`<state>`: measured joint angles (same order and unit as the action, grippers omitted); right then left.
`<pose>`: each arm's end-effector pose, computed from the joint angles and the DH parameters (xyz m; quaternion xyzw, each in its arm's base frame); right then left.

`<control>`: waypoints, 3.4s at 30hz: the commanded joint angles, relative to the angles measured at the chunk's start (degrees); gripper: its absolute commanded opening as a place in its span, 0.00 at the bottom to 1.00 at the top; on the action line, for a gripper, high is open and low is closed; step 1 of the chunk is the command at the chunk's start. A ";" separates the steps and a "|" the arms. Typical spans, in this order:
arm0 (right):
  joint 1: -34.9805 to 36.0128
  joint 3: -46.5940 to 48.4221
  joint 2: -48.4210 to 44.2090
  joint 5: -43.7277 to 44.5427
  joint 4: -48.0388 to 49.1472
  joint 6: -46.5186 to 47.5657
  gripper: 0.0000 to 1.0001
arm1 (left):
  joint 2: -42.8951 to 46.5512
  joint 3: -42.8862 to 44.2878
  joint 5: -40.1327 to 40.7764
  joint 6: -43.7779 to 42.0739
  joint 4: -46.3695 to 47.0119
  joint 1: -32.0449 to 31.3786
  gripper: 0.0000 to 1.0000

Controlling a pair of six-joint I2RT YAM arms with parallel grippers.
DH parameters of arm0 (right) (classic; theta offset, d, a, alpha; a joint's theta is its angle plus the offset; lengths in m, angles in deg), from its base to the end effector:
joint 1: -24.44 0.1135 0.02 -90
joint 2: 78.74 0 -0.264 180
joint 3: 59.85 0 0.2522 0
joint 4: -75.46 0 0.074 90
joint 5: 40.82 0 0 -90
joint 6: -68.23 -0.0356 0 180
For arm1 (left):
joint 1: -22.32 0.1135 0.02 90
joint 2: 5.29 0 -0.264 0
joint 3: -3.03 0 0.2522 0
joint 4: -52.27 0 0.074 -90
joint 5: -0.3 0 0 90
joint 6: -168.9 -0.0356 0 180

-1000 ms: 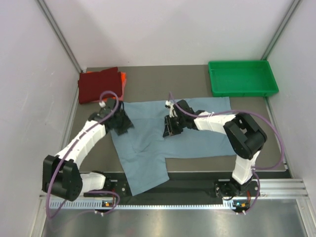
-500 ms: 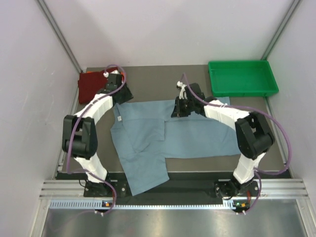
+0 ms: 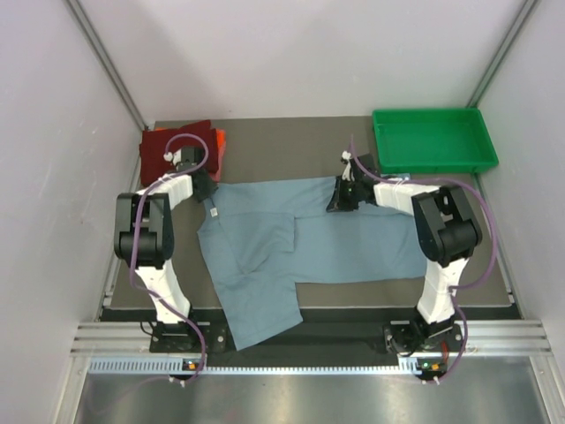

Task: Fold and stack the t-shirts
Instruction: Fold the tshirt

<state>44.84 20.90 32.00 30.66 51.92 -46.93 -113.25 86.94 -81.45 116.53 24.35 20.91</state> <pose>0.3672 0.1486 0.1477 -0.0114 0.9387 0.2605 0.2256 0.3990 -0.0047 0.1758 -0.3154 0.8890 -0.0445 0.3290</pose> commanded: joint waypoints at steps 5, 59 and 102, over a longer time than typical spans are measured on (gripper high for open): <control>-2.56 -2.82 -1.23 3.58 1.52 1.00 0.01 | -2.78 0.07 0.71 2.54 0.71 -0.26 0.26; -26.82 -4.84 -6.59 27.74 -3.58 13.57 0.00 | 3.90 -11.53 -0.61 1.57 -8.52 -8.26 0.51; 19.58 -19.70 -14.94 -3.45 23.84 -5.94 0.43 | 29.48 -28.93 -25.04 -1.33 -12.92 -9.93 0.52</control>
<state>62.70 -0.76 15.01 27.05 69.86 -52.33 -83.53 58.13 -107.32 114.52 9.43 10.90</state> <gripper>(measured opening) 0.423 0.520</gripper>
